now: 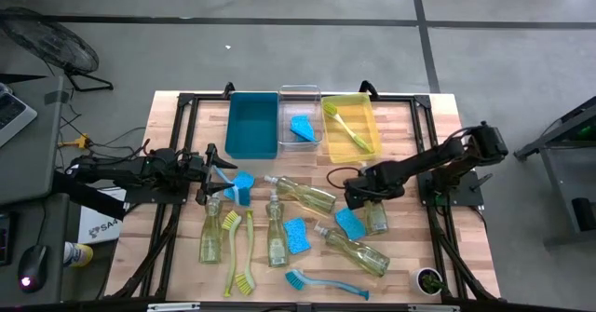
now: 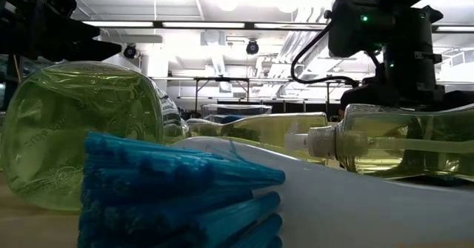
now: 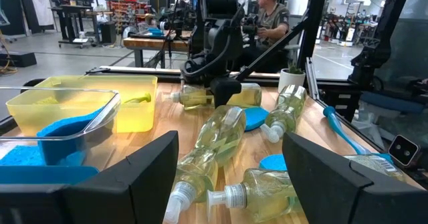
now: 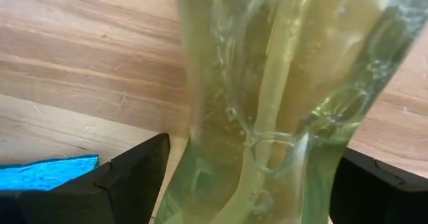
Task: Pick & Place Kitchen Sink Supplies
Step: Put the dishwashing liquid into the blue bin
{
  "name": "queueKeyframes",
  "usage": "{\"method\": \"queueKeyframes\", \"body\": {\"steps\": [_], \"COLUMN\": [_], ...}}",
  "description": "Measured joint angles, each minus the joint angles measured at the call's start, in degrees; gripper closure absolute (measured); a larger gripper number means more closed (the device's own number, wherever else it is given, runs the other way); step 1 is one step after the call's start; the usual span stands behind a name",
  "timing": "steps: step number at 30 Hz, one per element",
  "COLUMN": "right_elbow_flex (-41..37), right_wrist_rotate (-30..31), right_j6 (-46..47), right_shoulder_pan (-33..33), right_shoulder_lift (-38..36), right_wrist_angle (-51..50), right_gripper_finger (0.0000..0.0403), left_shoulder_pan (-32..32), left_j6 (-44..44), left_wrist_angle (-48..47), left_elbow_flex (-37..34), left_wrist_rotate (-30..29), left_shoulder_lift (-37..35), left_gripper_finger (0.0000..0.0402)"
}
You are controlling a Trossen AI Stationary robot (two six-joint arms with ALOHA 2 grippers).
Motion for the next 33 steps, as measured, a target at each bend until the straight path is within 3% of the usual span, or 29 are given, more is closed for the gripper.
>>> {"method": "queueKeyframes", "body": {"steps": [17, 23, 33], "right_elbow_flex": [-0.1, 0.0, 0.0], "right_wrist_rotate": [-6.6, -11.6, -11.5], "right_j6": [-5.0, -1.7, 8.2], "right_shoulder_pan": [-4.2, -3.6, 0.8], "right_shoulder_lift": [-2.0, -2.0, -2.1], "right_wrist_angle": [1.7, 2.2, 1.3], "right_gripper_finger": [0.0067, 0.0068, 0.0069], "left_shoulder_pan": [0.0, 0.0, 0.0], "left_j6": [0.0, 0.0, 0.0], "left_wrist_angle": [0.0, 0.0, 0.0], "left_elbow_flex": [0.0, 0.0, 0.0], "left_wrist_rotate": [0.0, 0.0, 0.0], "left_shoulder_lift": [0.0, 0.0, 0.0], "left_gripper_finger": [0.0137, 0.0137, 0.0137]}}
